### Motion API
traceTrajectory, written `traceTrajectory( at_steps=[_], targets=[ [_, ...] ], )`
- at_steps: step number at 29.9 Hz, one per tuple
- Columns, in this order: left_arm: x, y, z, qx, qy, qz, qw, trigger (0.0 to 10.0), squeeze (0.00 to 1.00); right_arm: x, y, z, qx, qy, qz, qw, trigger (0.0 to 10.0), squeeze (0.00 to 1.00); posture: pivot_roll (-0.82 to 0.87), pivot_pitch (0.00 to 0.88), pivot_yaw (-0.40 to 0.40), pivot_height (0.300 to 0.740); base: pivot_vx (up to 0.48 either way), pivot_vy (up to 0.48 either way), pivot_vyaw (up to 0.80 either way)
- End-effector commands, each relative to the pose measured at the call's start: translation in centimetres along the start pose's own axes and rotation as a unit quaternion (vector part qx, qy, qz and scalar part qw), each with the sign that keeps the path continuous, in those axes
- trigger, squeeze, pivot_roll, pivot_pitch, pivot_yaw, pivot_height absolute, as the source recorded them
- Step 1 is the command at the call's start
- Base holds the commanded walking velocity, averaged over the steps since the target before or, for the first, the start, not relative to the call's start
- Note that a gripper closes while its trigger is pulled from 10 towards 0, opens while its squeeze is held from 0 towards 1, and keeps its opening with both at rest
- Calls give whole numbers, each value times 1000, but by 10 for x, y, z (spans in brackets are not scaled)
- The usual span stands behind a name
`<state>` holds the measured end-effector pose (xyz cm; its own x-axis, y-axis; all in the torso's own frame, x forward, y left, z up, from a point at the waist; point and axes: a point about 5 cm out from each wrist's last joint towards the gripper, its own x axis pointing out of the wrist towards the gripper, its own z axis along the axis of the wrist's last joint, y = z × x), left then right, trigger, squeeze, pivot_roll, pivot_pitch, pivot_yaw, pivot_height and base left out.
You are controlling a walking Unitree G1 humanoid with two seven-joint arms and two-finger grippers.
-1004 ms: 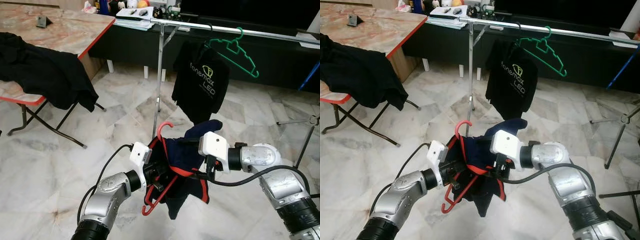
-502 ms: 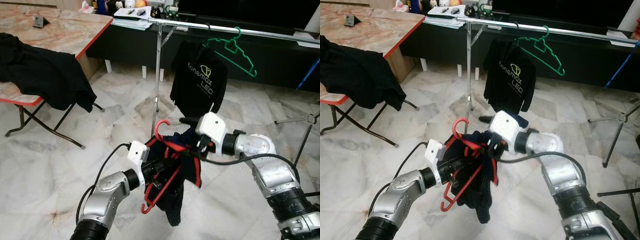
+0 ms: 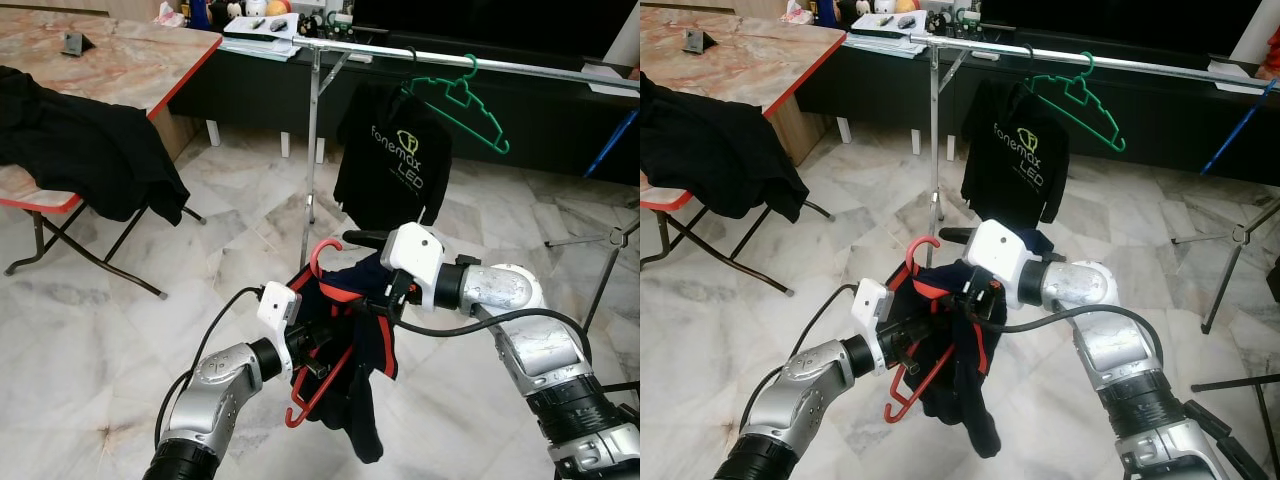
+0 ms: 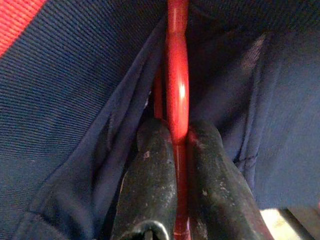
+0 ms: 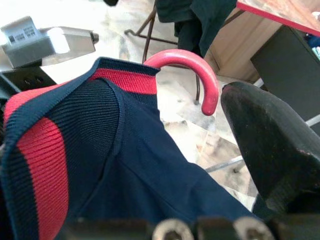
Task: Hang hanger
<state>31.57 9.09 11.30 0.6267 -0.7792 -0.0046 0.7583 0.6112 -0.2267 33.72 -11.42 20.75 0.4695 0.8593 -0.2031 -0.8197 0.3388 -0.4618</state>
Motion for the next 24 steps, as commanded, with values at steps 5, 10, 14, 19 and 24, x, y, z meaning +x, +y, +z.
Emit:
traceTrajectory(
  at_steps=[5,10,14,19,24],
  targets=[
    [4,-3,5,4,-19,-8,1000,10000,0,1,-13,6,-68,47,-29,996,10000,1000,-36,161,-98,740,0,0,0],
    [4,-4,5,3,-19,-8,1000,10000,0,0,-21,5,-79,79,-58,992,10000,1000,-38,161,-99,740,0,0,0],
    [4,-4,4,3,-19,-7,1000,10000,0,0,-18,2,-106,113,-44,987,10000,1000,-41,161,-101,740,0,0,0],
    [4,-4,4,2,-19,-6,1000,10000,0,-2,-12,3,-130,126,-15,983,10000,1000,-44,161,-101,740,0,0,0],
    [5,-5,3,1,-20,-7,1000,10000,0,0,-13,13,-153,119,-11,981,10000,1000,-49,161,-103,740,0,0,0]
  ],
)
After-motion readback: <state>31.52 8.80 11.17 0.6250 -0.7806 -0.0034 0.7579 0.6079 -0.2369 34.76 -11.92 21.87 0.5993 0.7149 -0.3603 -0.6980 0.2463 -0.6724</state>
